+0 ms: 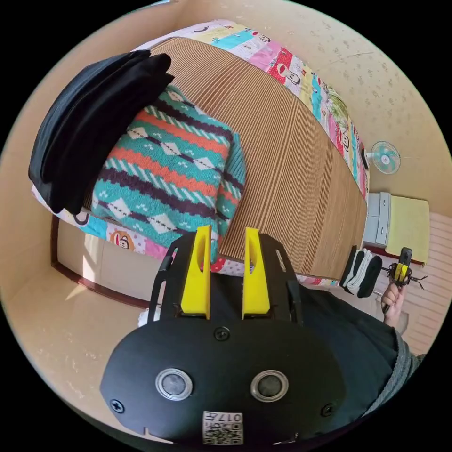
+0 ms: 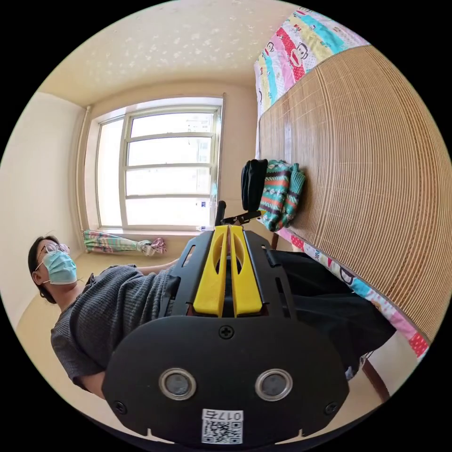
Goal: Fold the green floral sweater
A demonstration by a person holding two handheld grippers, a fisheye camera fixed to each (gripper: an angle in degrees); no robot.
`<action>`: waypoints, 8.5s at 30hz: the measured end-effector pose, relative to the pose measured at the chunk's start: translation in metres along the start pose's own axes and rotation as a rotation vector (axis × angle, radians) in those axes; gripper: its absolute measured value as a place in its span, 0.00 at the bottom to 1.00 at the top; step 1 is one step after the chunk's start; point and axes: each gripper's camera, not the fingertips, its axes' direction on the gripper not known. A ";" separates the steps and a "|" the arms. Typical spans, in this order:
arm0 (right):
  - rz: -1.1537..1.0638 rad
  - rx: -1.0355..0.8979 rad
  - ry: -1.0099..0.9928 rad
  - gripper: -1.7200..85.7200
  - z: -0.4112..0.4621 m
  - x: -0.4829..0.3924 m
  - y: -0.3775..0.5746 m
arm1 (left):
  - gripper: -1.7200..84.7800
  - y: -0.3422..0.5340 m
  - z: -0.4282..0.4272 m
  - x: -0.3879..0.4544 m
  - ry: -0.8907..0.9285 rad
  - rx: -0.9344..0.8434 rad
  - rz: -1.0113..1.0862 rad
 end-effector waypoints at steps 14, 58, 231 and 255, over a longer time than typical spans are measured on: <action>0.181 0.592 0.033 0.03 -0.064 0.046 0.179 | 0.15 -0.077 0.050 0.042 -0.428 -0.185 0.099; -0.732 0.073 -0.115 0.33 0.001 0.026 0.008 | 0.09 0.329 -0.130 0.230 2.522 -0.200 1.070; 0.306 -0.248 1.181 0.03 -0.329 0.206 -0.058 | 0.07 0.034 0.093 0.028 0.025 -0.350 -0.023; 0.834 1.134 -0.401 0.11 -0.505 0.325 0.092 | 0.07 0.182 0.001 -0.055 0.136 -0.048 -0.548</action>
